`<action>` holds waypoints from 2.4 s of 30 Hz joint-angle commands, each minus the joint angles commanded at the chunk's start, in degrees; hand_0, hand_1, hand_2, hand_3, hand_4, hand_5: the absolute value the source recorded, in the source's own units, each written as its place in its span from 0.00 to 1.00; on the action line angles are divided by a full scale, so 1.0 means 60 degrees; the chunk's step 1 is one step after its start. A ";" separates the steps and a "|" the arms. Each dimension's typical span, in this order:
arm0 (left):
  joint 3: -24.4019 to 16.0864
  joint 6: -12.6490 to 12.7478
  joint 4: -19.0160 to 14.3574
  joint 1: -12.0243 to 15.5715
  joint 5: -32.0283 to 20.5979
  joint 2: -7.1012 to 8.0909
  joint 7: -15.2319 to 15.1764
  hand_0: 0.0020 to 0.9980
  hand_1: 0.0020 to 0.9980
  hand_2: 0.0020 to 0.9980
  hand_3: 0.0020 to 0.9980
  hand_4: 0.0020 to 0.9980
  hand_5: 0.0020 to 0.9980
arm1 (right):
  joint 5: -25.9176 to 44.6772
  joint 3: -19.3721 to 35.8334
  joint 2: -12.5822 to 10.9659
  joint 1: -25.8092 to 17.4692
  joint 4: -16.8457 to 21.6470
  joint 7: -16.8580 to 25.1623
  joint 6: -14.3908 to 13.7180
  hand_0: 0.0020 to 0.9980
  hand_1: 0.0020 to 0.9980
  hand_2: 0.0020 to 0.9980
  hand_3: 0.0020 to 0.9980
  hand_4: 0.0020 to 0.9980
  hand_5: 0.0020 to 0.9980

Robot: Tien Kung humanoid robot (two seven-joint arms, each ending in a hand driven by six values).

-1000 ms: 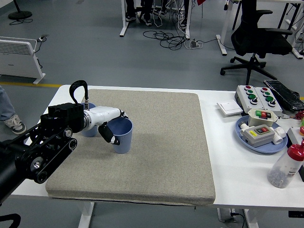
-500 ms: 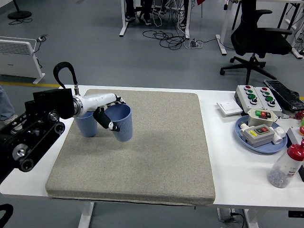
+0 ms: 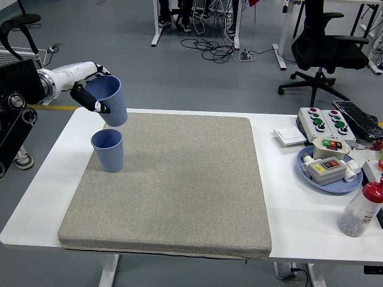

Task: Push cup pick cup insert cup

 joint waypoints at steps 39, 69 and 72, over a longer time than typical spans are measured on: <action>0.0882 0.0000 0.1500 -0.0034 0.0570 -0.0157 -0.0561 0.49 0.72 0.86 0.85 0.82 0.31 | 0.0134 -0.0164 -0.0013 0.0018 0.0000 0.0019 -0.0014 0.73 0.66 0.67 0.59 0.10 0.55; 0.0207 0.2181 0.1661 0.0402 -0.0143 -0.0227 -0.1613 0.81 0.90 0.99 0.97 0.89 0.73 | 0.0062 -0.0087 0.0000 0.0049 0.0000 0.0035 0.0005 0.73 0.66 0.67 0.59 0.10 0.54; -0.0196 0.3269 0.1374 0.0709 -0.1220 -0.0301 -0.1659 0.81 0.90 0.99 0.97 0.89 0.73 | 0.0056 -0.0071 -0.0001 0.0046 0.0000 0.0036 0.0004 0.73 0.66 0.67 0.59 0.10 0.54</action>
